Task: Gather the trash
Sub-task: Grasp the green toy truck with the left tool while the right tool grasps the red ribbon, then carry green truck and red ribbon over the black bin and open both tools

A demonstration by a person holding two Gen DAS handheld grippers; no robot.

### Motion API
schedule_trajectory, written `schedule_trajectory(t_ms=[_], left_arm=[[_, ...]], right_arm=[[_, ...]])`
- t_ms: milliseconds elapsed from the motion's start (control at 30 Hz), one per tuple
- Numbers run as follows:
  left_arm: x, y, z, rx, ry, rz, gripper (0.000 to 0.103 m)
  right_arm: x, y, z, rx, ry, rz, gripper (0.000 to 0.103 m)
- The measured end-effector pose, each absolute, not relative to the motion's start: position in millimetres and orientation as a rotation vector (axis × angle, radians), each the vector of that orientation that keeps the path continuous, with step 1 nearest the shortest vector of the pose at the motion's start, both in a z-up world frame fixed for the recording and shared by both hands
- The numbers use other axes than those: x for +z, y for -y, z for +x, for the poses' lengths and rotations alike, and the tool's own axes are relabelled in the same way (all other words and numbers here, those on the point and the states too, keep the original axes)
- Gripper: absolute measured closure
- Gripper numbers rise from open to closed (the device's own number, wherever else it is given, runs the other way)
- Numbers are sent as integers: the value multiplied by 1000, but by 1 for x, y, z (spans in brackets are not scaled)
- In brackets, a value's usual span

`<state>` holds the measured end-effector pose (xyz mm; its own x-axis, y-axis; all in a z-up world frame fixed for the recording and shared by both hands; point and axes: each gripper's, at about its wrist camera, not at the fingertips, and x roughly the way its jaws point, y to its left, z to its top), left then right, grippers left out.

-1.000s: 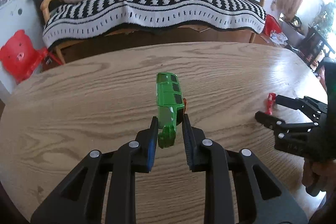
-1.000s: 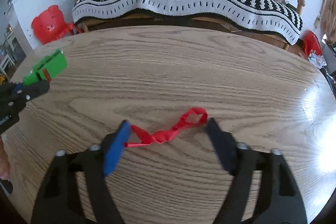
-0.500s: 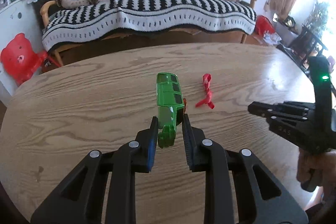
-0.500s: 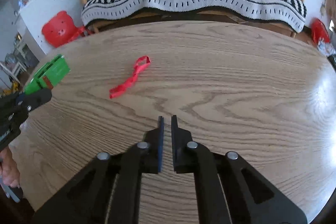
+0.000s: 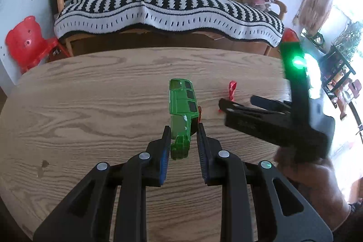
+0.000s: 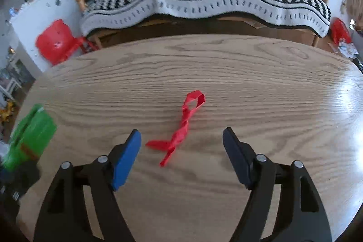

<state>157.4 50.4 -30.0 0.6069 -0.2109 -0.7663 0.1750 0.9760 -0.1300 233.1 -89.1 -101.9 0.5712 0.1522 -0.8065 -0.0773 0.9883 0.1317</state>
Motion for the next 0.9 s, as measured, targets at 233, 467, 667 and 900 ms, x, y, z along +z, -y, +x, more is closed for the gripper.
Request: schedule_trajectory(t_ms=[233, 467, 667, 900], left_arm=[[-31, -54, 160, -227, -897, -51, 81], [-30, -47, 157, -235, -888, -29, 81], [-26, -25, 147, -277, -883, 5, 81], [-17, 28, 122, -346, -846, 86, 81]], right_arm=[[-104, 81, 244, 116, -928, -8, 93], [-97, 104, 220, 133, -949, 99, 94], [-63, 135, 176, 102, -902, 113, 94], [-20, 193, 110, 32, -831, 107, 94]])
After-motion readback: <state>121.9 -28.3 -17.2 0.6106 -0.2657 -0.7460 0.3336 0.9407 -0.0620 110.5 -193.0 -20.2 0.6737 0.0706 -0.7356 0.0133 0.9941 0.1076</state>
